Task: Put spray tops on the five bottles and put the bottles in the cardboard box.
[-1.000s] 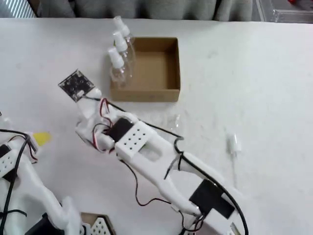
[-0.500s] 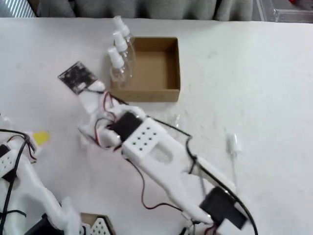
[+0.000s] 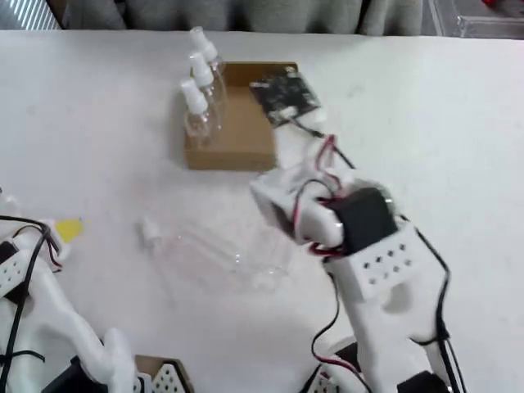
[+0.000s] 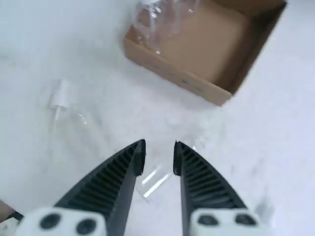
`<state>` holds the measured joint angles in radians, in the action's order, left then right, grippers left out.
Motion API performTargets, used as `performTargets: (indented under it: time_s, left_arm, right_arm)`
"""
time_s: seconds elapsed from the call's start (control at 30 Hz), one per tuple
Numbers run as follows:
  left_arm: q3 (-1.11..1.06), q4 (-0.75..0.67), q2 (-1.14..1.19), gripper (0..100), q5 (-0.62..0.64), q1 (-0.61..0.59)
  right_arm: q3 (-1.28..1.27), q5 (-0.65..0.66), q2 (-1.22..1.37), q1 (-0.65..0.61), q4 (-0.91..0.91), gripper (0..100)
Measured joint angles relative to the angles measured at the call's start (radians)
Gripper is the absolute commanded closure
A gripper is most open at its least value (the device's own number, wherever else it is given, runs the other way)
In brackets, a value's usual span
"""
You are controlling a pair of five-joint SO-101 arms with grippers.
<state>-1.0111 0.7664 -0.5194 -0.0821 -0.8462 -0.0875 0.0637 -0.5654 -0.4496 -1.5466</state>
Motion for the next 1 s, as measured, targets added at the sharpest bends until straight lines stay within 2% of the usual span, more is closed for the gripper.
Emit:
performTargets:
  time_s: [0.13, 0.27, 0.47, 0.7, 0.87, 1.0]
  left_arm:
    - [-0.002, 0.000, 0.000, 63, 0.000, 0.000]
    - [-0.002, 0.000, 0.000, 63, 0.000, 0.000]
    - [-0.002, 0.000, 0.000, 63, 0.000, 0.000]
    - [-0.002, 0.000, 0.000, 63, 0.000, 0.000]
    - [-0.018, 0.000, 0.000, 63, 0.000, 0.000]
    - [-0.020, 0.000, 0.000, 63, 0.000, 0.000]
  right_arm:
    - [0.000, 0.092, -0.015, 0.213, -0.080, 92.9]
    - [-0.061, 0.193, -0.020, 0.413, -0.081, 92.8]
    - [-0.318, 0.322, -0.025, 0.585, -0.002, 92.7]
    - [-0.566, 0.436, -0.025, 0.698, 0.207, 91.7]
    - [-0.697, 0.462, -0.025, 0.741, 0.358, 78.9]
    - [-0.756, 0.462, -0.025, 0.772, 0.436, 77.6]
